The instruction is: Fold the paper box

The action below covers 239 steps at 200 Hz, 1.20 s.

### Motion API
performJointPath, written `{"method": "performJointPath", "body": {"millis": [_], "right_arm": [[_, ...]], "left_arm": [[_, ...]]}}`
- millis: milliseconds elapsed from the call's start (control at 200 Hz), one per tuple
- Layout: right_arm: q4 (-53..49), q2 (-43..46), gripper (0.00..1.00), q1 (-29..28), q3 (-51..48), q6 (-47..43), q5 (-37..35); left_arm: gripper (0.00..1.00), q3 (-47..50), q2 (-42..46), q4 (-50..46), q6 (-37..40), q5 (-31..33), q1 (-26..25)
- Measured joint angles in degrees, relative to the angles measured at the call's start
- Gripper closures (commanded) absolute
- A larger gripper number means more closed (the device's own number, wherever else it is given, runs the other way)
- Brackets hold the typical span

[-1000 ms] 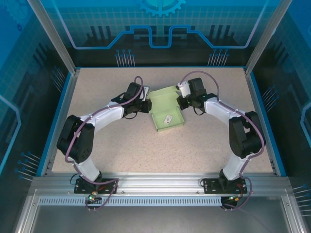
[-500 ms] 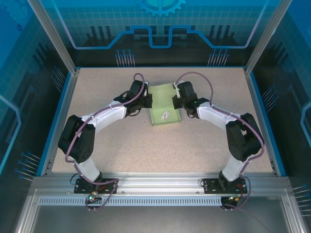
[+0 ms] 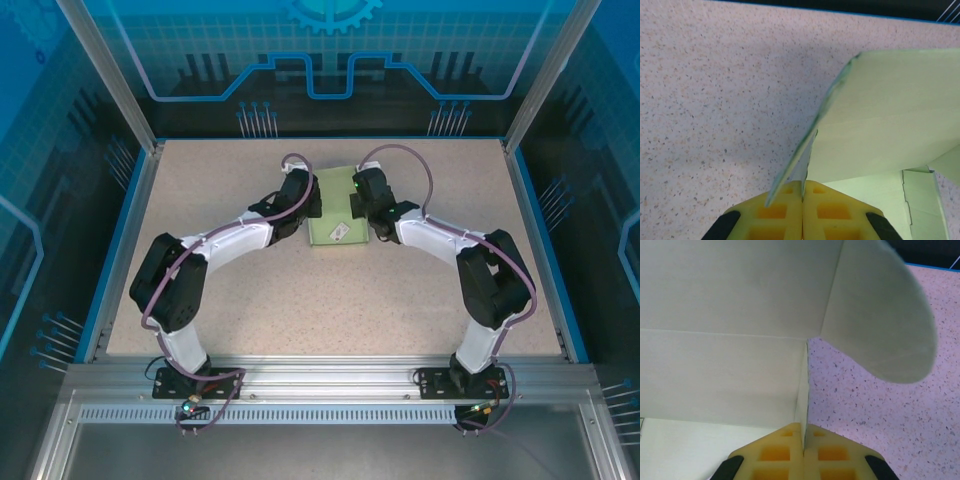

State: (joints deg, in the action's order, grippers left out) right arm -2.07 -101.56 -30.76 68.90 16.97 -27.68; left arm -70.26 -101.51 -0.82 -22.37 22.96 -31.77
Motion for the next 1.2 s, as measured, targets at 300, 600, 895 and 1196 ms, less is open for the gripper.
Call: {"method": "performJointPath", "body": {"millis": [300,600,895,1196], "right_arm": [[5.9,0.0,1.00,0.0,-3.4,0.2,0.5],[12.6,0.0,1.00,0.0,-8.4,2.3,1.6],[18.9,0.2,0.95,-0.3,-12.7,7.4,1.6],[23.2,2.4,0.94,-1.4,-17.5,8.1,1.1]], "left_arm": [[0.95,5.6,0.0,7.3,-0.2,5.0,-2.2],[0.95,11.0,0.0,14.6,0.2,9.0,-4.4],[0.95,15.9,0.0,21.9,1.5,12.6,-7.1],[0.92,19.6,0.0,27.9,2.1,15.4,-8.3]]}}
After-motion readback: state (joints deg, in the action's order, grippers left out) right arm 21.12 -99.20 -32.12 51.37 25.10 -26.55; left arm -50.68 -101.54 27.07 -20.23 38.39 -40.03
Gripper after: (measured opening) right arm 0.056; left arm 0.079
